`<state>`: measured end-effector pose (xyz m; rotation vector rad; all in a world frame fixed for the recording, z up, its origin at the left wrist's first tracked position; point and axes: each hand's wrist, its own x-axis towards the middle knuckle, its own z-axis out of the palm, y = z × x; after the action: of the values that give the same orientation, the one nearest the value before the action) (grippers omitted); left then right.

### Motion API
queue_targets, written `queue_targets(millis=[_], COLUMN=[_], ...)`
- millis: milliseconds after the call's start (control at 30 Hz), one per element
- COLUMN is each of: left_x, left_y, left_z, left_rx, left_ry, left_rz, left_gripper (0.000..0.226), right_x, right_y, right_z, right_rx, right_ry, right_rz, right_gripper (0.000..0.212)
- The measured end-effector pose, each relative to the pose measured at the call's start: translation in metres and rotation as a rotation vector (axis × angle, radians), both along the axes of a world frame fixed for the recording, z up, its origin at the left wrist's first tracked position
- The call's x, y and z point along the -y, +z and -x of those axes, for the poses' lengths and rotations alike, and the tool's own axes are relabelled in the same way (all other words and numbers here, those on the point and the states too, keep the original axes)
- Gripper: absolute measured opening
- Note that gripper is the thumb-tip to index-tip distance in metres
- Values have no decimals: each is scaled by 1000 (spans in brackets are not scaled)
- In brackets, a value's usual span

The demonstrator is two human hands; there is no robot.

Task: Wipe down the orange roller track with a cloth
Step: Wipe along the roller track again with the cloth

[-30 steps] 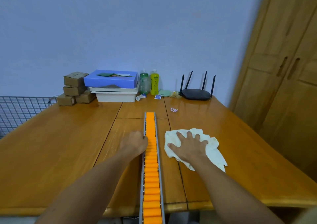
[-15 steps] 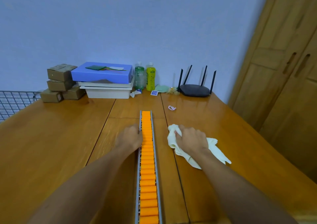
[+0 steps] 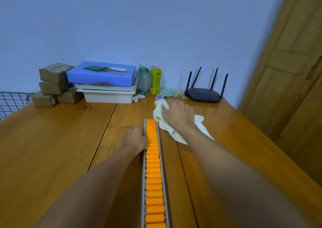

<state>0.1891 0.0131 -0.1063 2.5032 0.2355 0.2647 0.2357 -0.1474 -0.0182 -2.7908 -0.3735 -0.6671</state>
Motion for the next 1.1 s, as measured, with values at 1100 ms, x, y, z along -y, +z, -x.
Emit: queue_targets(millis=[1100], left_x=[-10], left_y=[-10], left_z=[-8], left_rx=[49], left_ry=[-11], left_rz=[203], left_gripper=[27], right_x=[-26], right_y=[-61], right_z=[-20], right_rx=[-108], right_ry=[37], right_rz=[333], right_gripper=[26])
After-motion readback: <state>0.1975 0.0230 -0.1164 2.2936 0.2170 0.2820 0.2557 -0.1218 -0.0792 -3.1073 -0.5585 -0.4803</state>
